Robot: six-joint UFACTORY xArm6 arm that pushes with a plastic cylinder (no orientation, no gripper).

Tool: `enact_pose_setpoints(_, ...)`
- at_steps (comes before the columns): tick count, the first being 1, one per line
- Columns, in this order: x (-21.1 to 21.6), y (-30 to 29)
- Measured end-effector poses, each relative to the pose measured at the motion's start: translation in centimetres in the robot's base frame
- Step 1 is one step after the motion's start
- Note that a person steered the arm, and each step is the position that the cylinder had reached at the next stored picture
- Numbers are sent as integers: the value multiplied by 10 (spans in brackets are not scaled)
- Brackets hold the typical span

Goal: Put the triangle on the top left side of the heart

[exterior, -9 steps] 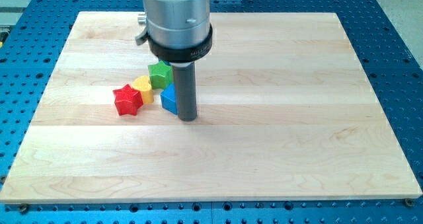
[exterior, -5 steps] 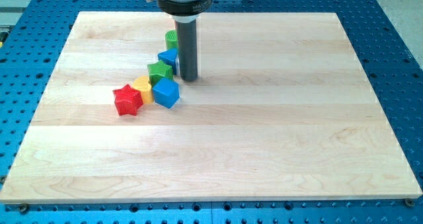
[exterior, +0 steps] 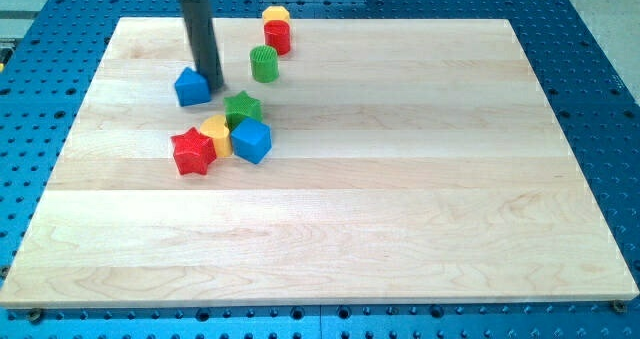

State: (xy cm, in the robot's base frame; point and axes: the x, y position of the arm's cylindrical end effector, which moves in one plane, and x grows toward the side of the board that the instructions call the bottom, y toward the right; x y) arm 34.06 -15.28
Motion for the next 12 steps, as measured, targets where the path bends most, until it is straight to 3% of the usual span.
enact_pose_setpoints(1, -8, -21)
enact_pose_setpoints(2, 18, -39)
enact_pose_setpoints(3, 55, 5)
enact_pose_setpoints(5, 38, -90)
enact_pose_setpoints(6, 57, -103)
enact_pose_setpoints(8, 70, -31)
enact_pose_setpoints(9, 34, -72)
enact_pose_setpoints(10, -28, -51)
enact_pose_setpoints(12, -74, 50)
